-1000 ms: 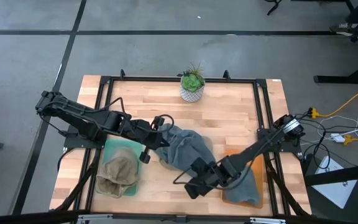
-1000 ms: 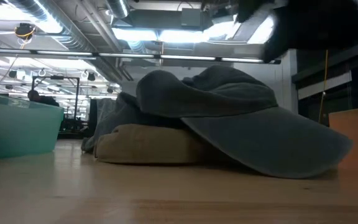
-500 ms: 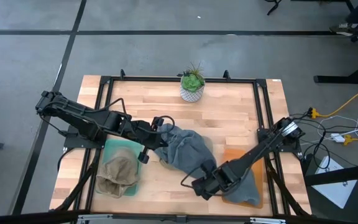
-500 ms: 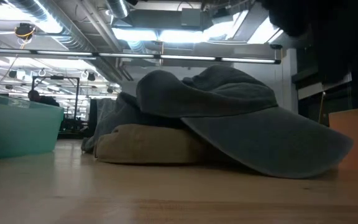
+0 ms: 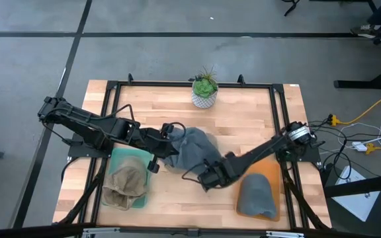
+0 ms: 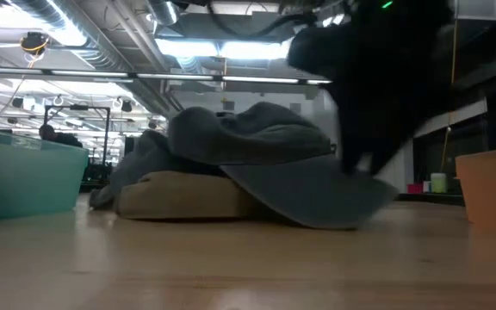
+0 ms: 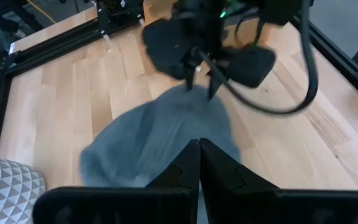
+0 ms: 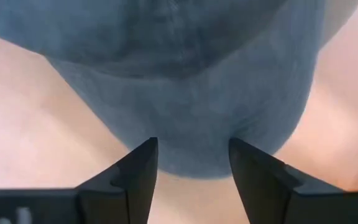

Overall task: Pick & Place hat
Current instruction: Put the blue cap into the orange bin

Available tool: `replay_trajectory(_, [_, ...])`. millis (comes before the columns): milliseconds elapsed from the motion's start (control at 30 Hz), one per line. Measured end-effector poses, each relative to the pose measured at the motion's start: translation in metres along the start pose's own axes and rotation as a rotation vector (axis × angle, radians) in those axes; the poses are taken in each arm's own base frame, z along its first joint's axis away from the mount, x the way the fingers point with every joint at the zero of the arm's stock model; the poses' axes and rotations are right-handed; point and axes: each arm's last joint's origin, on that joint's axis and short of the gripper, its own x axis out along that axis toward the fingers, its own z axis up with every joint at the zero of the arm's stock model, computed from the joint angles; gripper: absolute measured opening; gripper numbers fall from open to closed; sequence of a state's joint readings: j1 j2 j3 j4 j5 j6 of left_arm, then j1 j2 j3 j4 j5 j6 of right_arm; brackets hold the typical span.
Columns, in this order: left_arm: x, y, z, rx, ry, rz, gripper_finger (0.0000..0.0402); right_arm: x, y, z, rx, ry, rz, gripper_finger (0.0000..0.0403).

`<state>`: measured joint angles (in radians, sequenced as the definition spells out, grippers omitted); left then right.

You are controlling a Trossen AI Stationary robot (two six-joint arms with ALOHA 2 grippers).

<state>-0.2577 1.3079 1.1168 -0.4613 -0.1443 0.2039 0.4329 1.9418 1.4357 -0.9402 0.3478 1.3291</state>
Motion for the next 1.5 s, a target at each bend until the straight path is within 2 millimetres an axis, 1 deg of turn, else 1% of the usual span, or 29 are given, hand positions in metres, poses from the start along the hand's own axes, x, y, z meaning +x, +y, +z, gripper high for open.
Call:
replay_trajectory(200, [0.0,0.0,-0.001,-0.017,0.009,-0.002,0.0006,0.009,-0.002,0.034,-0.203,-0.217,-0.036,0.0197])
replay_trajectory(267, [0.0,0.0,-0.001,-0.023,0.009,-0.002,0.0003,0.012,0.0,0.045,-0.228,-0.259,-0.021,0.0197])
replay_trajectory(333, [0.0,0.0,-0.001,-0.024,0.01,-0.002,0.0002,0.014,-0.001,0.054,-0.181,-0.233,0.018,0.0197])
replay_trajectory(433, [0.0,0.0,-0.002,-0.031,0.02,-0.004,0.0004,0.011,-0.005,0.06,-0.113,-0.14,0.073,0.0197])
replay_trajectory(500, [0.0,-0.001,-0.003,-0.029,0.033,-0.006,0.0007,0.006,-0.005,0.055,-0.089,-0.128,0.081,0.0197])
replay_trajectory(667, [0.0,-0.002,-0.008,-0.044,0.081,-0.015,0.0004,-0.004,0.004,0.03,0.008,-0.108,0.115,0.0197])
replay_trajectory(733, [-0.001,-0.002,-0.01,-0.049,0.099,-0.017,0.0002,-0.006,0.004,0.022,0.058,-0.103,0.105,0.0197])
replay_trajectory(867, [-0.001,-0.003,-0.012,-0.043,0.127,-0.024,0.0004,-0.009,0.006,0.015,0.184,-0.088,0.121,0.0197])
replay_trajectory(1067, [-0.001,-0.004,-0.014,-0.047,0.145,-0.027,0.0005,0.002,0.013,0.006,0.235,-0.082,0.121,0.0197])
replay_trajectory(1233, [-0.001,-0.004,-0.014,-0.052,0.144,-0.027,0.0002,0.009,0.015,0.004,0.229,-0.04,0.11,0.0197])
replay_trajectory(1367, [-0.001,-0.004,-0.014,-0.054,0.141,-0.026,0.0007,0.014,0.014,0.001,0.232,-0.042,0.093,0.0197])
replay_trajectory(1500, [-0.001,-0.003,-0.013,-0.056,0.137,-0.024,0.0005,0.031,0.005,-0.007,0.256,-0.028,0.075,0.0197])
